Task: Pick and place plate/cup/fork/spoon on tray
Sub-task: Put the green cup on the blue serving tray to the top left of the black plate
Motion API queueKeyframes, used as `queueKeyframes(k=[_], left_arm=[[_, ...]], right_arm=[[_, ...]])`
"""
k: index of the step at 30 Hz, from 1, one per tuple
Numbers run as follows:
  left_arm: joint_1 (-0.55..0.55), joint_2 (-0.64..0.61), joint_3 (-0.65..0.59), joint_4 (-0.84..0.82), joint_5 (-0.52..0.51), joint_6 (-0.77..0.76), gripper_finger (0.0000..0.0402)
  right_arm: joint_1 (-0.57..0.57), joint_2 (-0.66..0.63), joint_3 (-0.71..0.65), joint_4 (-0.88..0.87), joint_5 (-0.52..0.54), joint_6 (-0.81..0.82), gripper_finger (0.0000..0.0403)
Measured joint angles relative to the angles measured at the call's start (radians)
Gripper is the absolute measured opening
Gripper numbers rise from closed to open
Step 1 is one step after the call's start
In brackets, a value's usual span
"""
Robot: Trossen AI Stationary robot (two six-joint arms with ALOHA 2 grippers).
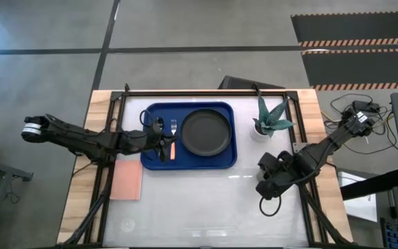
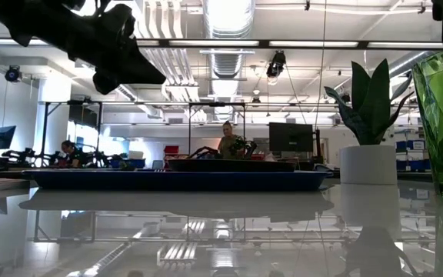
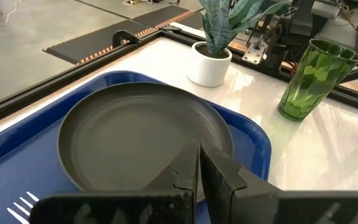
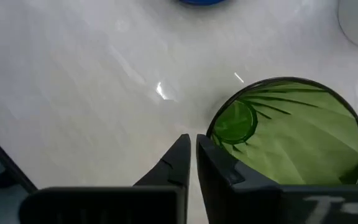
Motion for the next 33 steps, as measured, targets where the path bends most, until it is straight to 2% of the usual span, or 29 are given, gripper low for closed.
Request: queueKeyframes(k=[3, 11, 14, 18, 25, 33], left_arm=[[0.000, 0.000, 0.000, 0.000, 0.000, 0.008, 0.0000], [0.000, 0.000, 0.000, 0.000, 0.000, 0.028, 0.0000], [0.000, 0.000, 0.000, 0.000, 0.000, 0.029, 0.0000], [0.000, 0.000, 0.000, 0.000, 0.000, 0.029, 0.0000], [0.000, 0.000, 0.000, 0.000, 0.000, 0.031, 0.0000], [0.000, 0.000, 0.000, 0.000, 0.000, 0.031, 0.0000]], right_arm=[[-0.002, 0.008, -0.002, -0.001, -0.001, 0.003, 0.0043], [-0.002, 0.009, 0.019, -0.041, 0.042, -0.014, 0.0146], [-0.002, 0.008, 0.027, -0.051, 0.059, -0.013, 0.0170], [-0.002, 0.017, 0.000, -0.056, 0.073, -0.025, 0.0182], [-0.002, 0.067, -0.031, -0.050, 0.047, -0.058, 0.0164], [-0.002, 0.109, -0.031, -0.043, 0.016, -0.081, 0.0045]])
